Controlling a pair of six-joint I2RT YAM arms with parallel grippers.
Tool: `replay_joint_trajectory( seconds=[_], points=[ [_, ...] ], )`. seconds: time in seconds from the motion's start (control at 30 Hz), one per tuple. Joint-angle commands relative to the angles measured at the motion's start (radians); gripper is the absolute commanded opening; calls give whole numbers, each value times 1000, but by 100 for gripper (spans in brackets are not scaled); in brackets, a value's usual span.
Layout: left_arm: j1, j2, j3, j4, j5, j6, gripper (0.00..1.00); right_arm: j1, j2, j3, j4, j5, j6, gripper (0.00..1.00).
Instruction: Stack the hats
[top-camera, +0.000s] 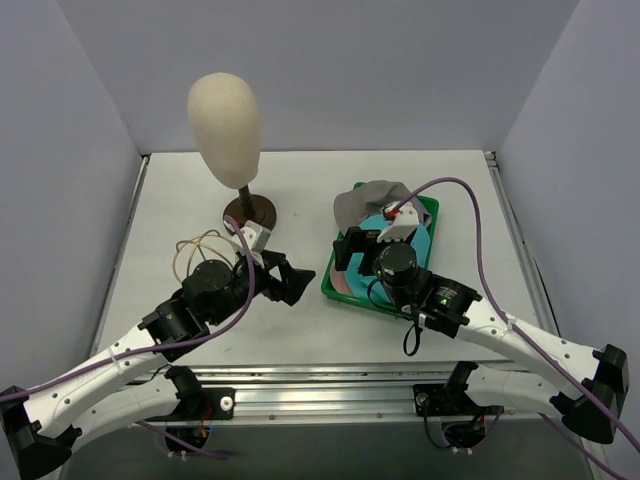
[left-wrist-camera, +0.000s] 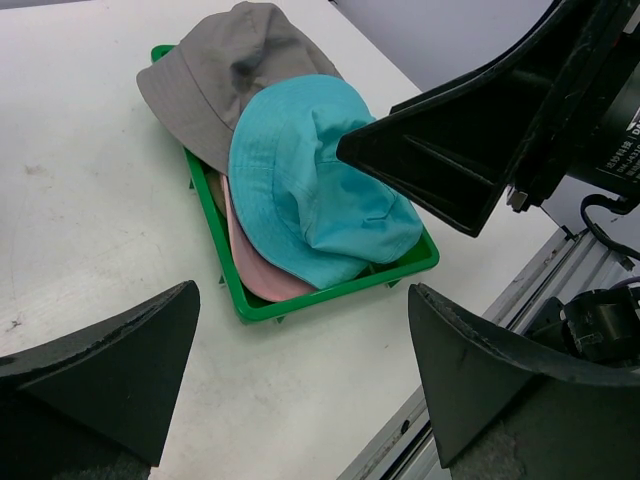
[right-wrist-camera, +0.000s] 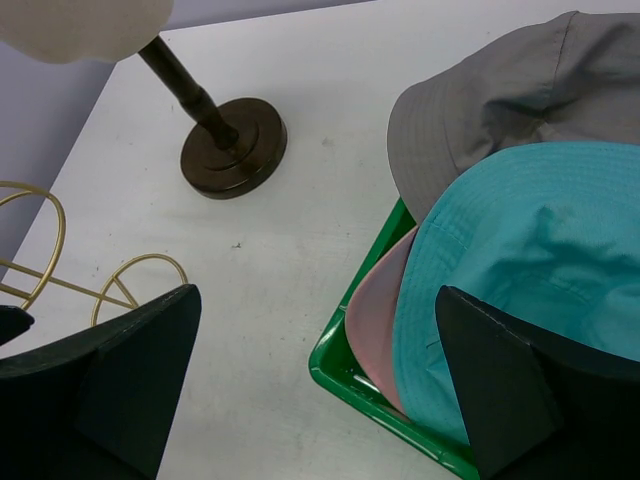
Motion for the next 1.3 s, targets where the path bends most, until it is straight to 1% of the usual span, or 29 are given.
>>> replay_joint_trajectory(
  seconds=[0.0, 0.2, 0.23, 0.33, 0.4, 0.5, 0.53, 0.57, 0.6, 0.67, 0.7, 0.73, 0.8, 0.97, 1.1, 1.27],
  points=[
    [4, -14, -3, 48, 3, 14, 94, -1, -30, -3, 37, 44, 5, 100],
    [4, -18, -9, 54, 8, 24, 94, -2, -48, -6, 23, 99, 19, 100],
    [4, -22, -12, 85, 9, 30, 94, -2, -53, -7, 18, 132, 25, 100],
    [4, -40, -27, 96, -18, 42, 94, -2, -66, -3, -32, 194, 53, 99],
    [4, -49, -36, 99, -35, 48, 94, -4, -76, -5, -66, 252, 39, 98],
    [3, -60, -52, 116, -49, 54, 94, -11, -91, -36, -66, 286, -2, 89],
    [3, -60, -53, 117, -50, 54, 94, -27, -97, -45, -67, 289, -10, 82],
    [3, -60, -53, 120, -50, 54, 94, -40, -97, -60, -75, 288, -6, 79],
    [3, -55, -55, 125, -50, 56, 94, -57, -96, -65, -96, 263, 0, 75],
    [3, -49, -58, 132, -50, 56, 94, -144, -88, -82, -132, 198, 14, 74],
    [3, -48, -58, 136, -50, 57, 94, -180, -71, -88, -158, 130, 23, 72],
    [3, -43, -59, 137, -50, 57, 94, -238, -65, -94, -169, 111, 51, 70],
    [3, -35, -59, 137, -57, 59, 94, -269, -63, -135, -163, 78, 68, 67],
    [3, -28, -61, 142, -66, 62, 94, -327, -33, -165, -170, 84, 99, 63],
    [3, -23, -61, 143, -63, 62, 94, -376, 7, -187, -127, 19, 93, 56],
    [3, -23, -61, 145, -70, 63, 94, -439, 59, -212, -69, -43, 89, 52]
  ],
)
